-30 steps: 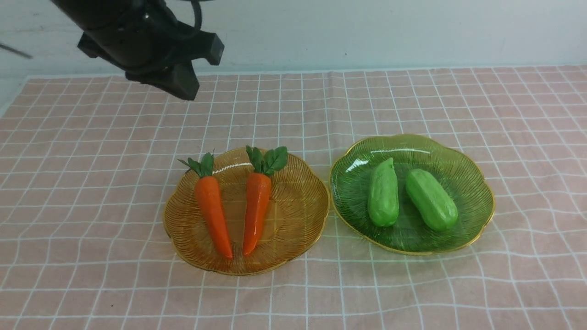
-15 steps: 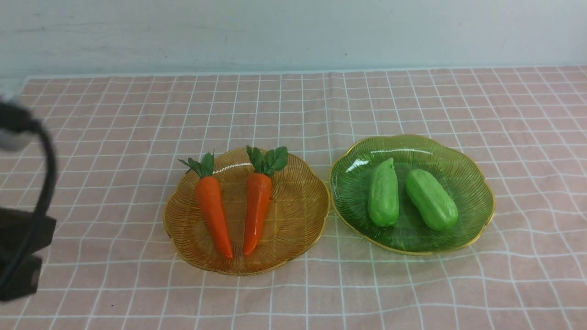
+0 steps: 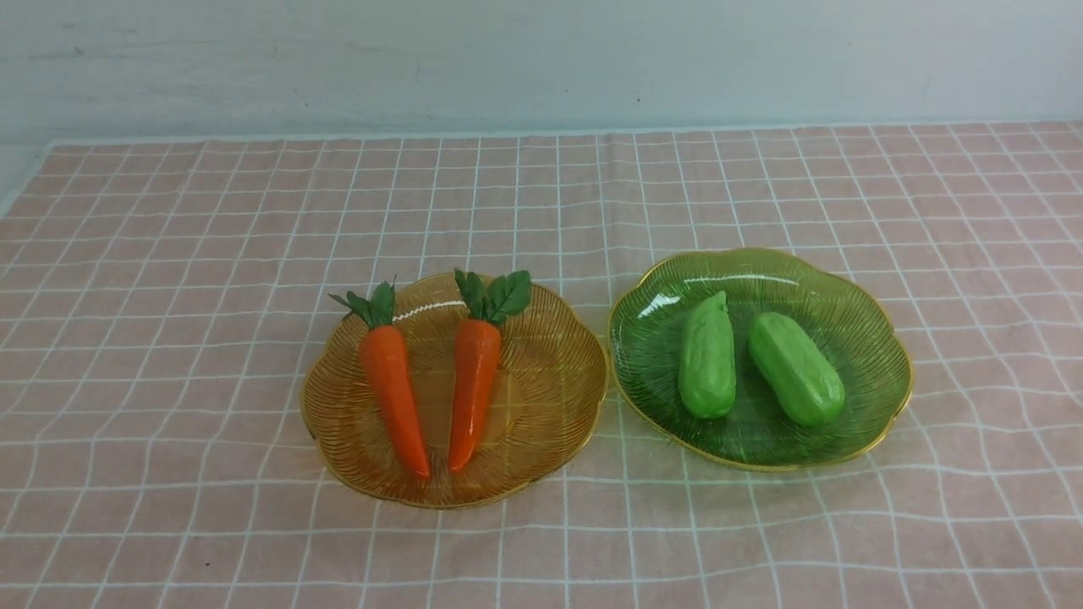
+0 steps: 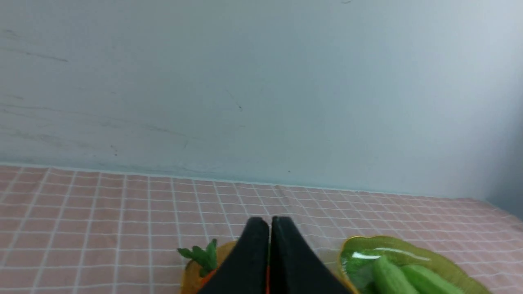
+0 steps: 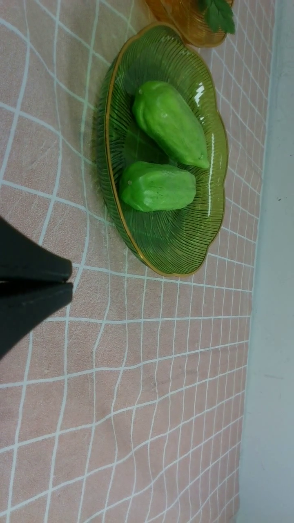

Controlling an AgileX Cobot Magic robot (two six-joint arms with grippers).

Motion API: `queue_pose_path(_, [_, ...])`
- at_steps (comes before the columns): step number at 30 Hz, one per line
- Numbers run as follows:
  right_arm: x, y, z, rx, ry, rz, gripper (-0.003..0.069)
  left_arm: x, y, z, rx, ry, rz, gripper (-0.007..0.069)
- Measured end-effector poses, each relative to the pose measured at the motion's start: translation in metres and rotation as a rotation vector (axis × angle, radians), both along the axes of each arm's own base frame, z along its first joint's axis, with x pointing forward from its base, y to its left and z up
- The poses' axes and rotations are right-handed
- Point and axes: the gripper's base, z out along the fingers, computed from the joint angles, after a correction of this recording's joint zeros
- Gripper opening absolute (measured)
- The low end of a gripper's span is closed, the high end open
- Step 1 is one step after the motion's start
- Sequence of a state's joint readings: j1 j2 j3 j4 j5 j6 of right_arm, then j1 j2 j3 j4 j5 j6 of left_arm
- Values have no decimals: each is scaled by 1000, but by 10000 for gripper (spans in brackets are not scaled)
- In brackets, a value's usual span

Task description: Put different types of vegetables on the plate.

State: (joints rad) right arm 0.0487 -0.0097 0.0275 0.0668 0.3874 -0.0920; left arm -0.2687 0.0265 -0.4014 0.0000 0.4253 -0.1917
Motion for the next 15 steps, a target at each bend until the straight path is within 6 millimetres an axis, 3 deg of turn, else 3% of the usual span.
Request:
queue_pose_path(7, [0, 0, 0, 0, 0, 0, -15, 9, 0, -27, 127, 87, 30, -3])
queue_pose_path(11, [0, 0, 0, 0, 0, 0, -15, 17, -1, -52, 170, 155, 30, -3])
queue_pose_path(15, [0, 0, 0, 0, 0, 0, -15, 26, -4, -93, 239, 242, 39, -3])
